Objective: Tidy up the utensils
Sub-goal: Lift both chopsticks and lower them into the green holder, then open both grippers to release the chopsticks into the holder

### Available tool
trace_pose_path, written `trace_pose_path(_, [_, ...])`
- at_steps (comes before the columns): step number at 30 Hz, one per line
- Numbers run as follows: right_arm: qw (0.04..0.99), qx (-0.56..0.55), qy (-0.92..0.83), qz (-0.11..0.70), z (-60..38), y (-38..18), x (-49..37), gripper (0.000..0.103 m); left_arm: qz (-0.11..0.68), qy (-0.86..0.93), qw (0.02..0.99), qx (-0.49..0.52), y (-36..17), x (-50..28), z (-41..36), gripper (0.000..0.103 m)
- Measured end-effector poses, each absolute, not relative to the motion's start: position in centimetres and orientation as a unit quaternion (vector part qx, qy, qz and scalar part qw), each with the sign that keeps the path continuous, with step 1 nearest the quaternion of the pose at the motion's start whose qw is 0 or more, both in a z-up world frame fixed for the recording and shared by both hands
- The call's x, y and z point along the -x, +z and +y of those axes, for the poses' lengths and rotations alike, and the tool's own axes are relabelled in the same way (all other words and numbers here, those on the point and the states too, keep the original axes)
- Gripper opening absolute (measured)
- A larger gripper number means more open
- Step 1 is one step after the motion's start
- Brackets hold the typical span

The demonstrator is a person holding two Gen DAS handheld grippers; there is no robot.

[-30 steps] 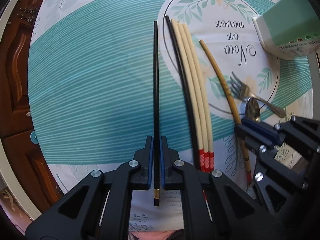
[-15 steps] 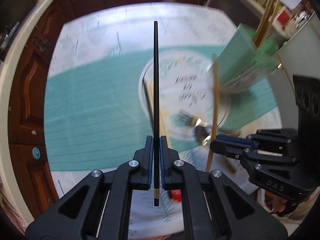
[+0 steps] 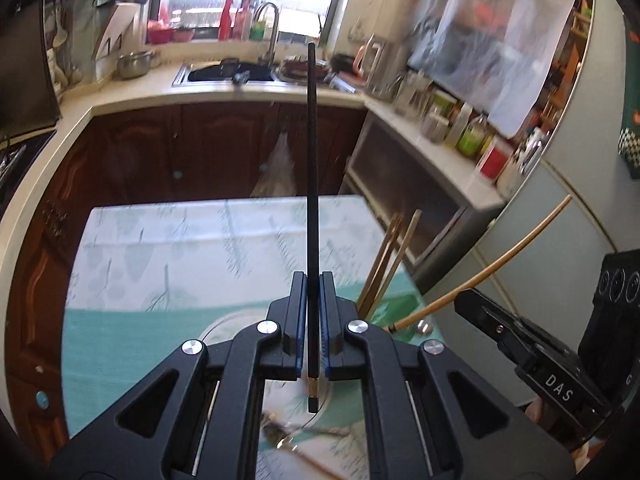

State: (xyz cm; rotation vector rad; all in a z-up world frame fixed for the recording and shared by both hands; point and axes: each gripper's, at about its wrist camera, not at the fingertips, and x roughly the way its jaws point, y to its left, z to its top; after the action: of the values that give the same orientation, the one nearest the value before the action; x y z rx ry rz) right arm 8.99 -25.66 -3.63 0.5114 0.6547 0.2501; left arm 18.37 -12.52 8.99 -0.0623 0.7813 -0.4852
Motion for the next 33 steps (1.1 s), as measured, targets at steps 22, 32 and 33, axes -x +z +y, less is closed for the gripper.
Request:
trace_pose_path(22, [0.936,-0.166,0.062,0.304,-28.3,-4.6,-11.8,0.0,0.347,-0.253,0.903,0.035,-3.5,-21.2,-16.5,0.005])
trace_pose_path(32, [0.924,-0.176,0.1,0.323,-26.4,-6.3,-11.0,0.0,0.386,-0.245,0.889,0.017,-6.5,-18.1,-14.6,0.055])
trace_pose_path(33, [0.923,-0.179,0.1,0.324,-26.4,-6.4,-10.7,0.0,0.388,-0.241,0.889,0.017,-6.4,-17.8,-14.3,0.055])
